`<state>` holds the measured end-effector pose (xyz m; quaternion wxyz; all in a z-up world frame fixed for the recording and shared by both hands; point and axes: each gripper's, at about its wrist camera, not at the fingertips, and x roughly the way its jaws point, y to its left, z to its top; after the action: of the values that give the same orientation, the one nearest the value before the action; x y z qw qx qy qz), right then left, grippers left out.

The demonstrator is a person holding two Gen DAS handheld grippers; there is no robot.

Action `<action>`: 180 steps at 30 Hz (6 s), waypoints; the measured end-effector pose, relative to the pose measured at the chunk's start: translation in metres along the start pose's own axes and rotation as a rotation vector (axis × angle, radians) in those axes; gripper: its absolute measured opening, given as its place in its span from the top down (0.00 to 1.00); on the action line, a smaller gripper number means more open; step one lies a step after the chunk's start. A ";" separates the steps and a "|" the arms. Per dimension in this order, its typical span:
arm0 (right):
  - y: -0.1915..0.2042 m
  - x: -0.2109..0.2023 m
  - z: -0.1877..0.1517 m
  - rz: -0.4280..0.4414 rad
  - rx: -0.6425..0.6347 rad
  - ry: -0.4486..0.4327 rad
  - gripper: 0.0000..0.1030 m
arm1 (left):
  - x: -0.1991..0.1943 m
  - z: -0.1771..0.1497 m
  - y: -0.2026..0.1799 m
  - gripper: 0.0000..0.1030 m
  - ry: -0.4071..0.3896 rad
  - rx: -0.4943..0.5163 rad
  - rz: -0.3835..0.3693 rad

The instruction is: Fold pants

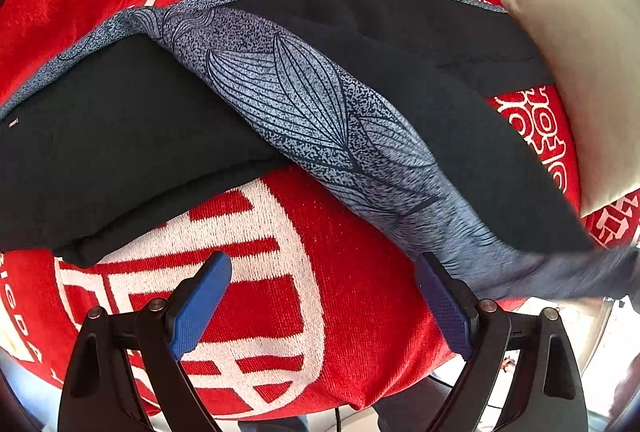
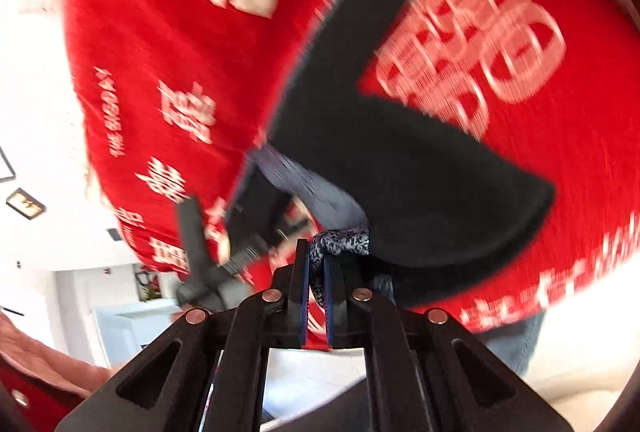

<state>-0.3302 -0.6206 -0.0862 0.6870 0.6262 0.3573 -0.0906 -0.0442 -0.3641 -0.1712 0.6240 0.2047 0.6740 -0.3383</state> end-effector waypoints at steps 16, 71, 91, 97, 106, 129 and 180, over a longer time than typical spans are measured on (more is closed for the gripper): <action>0.069 -0.028 0.153 -0.014 -0.156 -0.036 0.94 | -0.004 0.071 -0.042 0.09 -0.153 -0.043 -0.096; -0.002 0.094 0.246 -0.754 -0.569 -0.022 0.50 | 0.055 0.194 0.035 0.00 -0.249 -0.317 0.327; 0.013 0.063 0.171 -0.762 -0.470 -0.026 0.39 | -0.012 0.077 0.096 0.00 -0.179 -0.397 0.438; 0.017 0.070 0.133 -0.752 -0.434 0.015 0.38 | -0.003 0.058 0.091 0.00 -0.174 -0.377 0.378; 0.042 0.101 0.070 -0.702 -0.391 0.002 0.37 | -0.014 0.034 0.112 0.00 -0.197 -0.307 0.301; 0.102 0.318 -0.056 -0.259 -0.284 0.222 0.53 | -0.016 0.019 0.229 0.00 -0.214 -0.314 0.213; 0.151 0.326 0.049 -0.611 -0.595 0.051 0.76 | 0.005 0.129 0.205 0.00 -0.299 -0.273 0.280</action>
<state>0.0121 -0.5304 -0.1657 0.7702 0.2682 0.5539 -0.1673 0.1887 -0.3158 -0.2161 0.7795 0.1578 0.5787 -0.1807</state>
